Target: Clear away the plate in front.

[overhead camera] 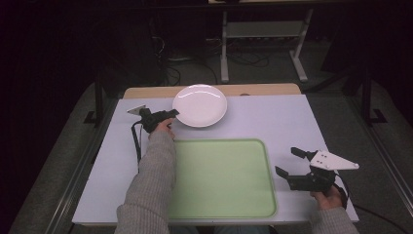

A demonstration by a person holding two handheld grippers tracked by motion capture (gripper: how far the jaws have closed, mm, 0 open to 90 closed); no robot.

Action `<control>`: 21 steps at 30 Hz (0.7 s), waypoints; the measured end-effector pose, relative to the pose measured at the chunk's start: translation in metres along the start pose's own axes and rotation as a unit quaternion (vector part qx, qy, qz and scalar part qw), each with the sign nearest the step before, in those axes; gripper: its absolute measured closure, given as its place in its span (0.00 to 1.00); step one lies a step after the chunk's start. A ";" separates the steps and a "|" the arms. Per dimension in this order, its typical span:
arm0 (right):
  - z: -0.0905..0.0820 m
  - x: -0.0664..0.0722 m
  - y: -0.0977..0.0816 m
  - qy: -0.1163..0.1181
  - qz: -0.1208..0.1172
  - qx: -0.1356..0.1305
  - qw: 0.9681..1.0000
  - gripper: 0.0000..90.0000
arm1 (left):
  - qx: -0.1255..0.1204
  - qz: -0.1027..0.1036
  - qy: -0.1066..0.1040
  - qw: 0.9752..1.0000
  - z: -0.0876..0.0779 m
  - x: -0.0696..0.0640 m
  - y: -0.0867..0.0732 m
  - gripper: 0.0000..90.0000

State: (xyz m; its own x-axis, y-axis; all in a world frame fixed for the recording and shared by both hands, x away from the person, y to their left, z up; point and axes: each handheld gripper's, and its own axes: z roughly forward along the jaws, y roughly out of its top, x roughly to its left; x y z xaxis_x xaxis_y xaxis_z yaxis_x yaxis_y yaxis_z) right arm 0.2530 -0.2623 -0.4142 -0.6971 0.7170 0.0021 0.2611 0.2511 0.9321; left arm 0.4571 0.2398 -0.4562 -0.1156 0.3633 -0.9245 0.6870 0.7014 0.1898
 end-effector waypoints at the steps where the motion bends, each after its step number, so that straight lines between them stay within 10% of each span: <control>1: 0.000 0.000 0.000 -0.001 0.000 0.000 1.000 0.15 | -0.002 -0.002 -0.002 1.000 -0.003 0.000 0.000 0.97; 21: 0.000 0.001 -0.001 -0.006 0.001 0.002 1.000 0.15 | -0.004 0.024 -0.028 0.999 -0.054 -0.006 -0.001 0.97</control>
State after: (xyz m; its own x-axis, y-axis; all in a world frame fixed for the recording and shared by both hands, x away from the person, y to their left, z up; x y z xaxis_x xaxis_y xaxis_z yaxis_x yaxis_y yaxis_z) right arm 0.2521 -0.2619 -0.4147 -0.6882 0.7255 0.0000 0.2659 0.2522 0.9304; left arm 0.4181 0.2700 -0.4332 -0.0415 0.3612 -0.9316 0.6857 0.6885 0.2364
